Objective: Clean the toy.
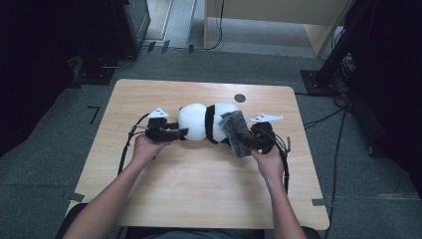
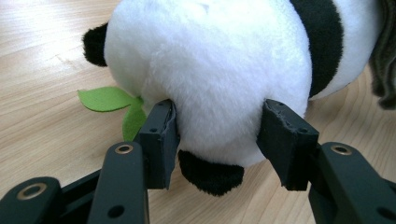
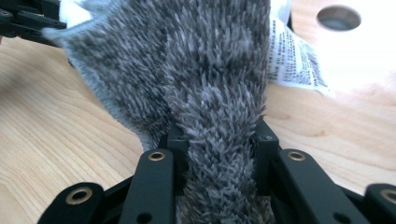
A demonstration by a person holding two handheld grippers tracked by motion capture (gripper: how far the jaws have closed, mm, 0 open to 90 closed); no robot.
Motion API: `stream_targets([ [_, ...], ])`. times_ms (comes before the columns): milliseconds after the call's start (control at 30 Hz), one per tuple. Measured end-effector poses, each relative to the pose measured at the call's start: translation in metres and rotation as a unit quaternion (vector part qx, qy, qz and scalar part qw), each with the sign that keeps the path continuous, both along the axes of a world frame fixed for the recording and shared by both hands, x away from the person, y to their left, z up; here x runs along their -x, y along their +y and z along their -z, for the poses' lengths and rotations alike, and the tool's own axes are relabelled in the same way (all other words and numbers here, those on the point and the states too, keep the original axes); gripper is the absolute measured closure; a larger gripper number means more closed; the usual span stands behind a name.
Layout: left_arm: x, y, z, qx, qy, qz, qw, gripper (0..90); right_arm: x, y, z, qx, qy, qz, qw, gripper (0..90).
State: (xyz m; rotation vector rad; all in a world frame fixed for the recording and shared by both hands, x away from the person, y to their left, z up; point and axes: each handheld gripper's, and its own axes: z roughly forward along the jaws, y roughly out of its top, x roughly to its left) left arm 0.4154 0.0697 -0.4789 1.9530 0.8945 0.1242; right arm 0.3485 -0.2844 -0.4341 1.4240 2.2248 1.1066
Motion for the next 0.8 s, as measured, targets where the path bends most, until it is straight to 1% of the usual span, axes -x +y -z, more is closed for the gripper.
stream_targets([
  [33, 0.000, 0.000, 0.000, 0.001, 0.000, 0.001, 1.0000, 47.8, -0.001, -0.001, 0.003, -0.006, 0.004, -0.001, 1.0000, 69.4],
  [100, 0.000, 0.000, 0.000, 0.002, 0.000, 0.002, 1.0000, 47.5, -0.003, -0.002, 0.004, -0.006, 0.010, 0.004, 0.9999, 69.6],
  [167, 0.000, 0.000, 0.000, 0.001, 0.001, 0.001, 1.0000, 47.5, -0.002, -0.002, 0.001, -0.010, 0.006, 0.003, 0.9999, 70.0],
  [233, 0.000, 0.000, 0.000, 0.000, 0.000, 0.001, 1.0000, 47.6, 0.002, 0.000, -0.008, -0.017, -0.003, -0.003, 0.9999, 70.4],
  [300, 0.000, 0.000, -0.001, 0.000, 0.001, 0.000, 1.0000, 48.0, 0.005, 0.008, -0.017, -0.026, -0.015, -0.019, 0.9994, 70.5],
  [367, 0.000, 0.000, -0.001, 0.001, 0.007, -0.001, 1.0000, 49.2, 0.008, 0.023, -0.024, -0.027, -0.024, -0.043, 0.9984, 70.5],
  [433, 0.000, 0.000, -0.001, 0.001, 0.008, -0.001, 1.0000, 49.5, 0.009, 0.043, -0.026, -0.023, -0.022, -0.069, 0.9971, 70.5],
  [500, 0.001, 0.000, -0.001, 0.000, 0.008, -0.002, 1.0000, 49.6, 0.009, 0.065, -0.021, -0.011, -0.012, -0.102, 0.9946, 70.5],
  [567, 0.001, 0.000, -0.001, -0.001, 0.008, -0.002, 1.0000, 49.6, 0.006, 0.088, -0.009, 0.012, 0.007, -0.130, 0.9914, 70.5],
  [600, 0.001, 0.000, -0.001, -0.002, 0.007, -0.002, 1.0000, 49.6, 0.004, 0.094, -0.003, 0.018, 0.015, -0.137, 0.9902, 70.5],
  [667, 0.001, 0.000, -0.001, -0.003, 0.007, -0.002, 1.0000, 49.6, -0.001, 0.107, 0.011, 0.034, 0.031, -0.148, 0.9879, 70.6],
  [700, 0.001, 0.000, -0.001, -0.005, 0.006, -0.002, 1.0000, 49.7, -0.004, 0.111, 0.018, 0.038, 0.041, -0.151, 0.9869, 70.6],
  [733, 0.001, 0.000, -0.001, -0.006, 0.007, -0.002, 1.0000, 49.7, -0.006, 0.113, 0.025, 0.041, 0.047, -0.152, 0.9864, 70.7],
  [800, 0.001, 0.000, -0.001, -0.009, 0.006, 0.000, 0.9999, 49.8, -0.010, 0.113, 0.034, 0.047, 0.054, -0.144, 0.9869, 70.6],
])
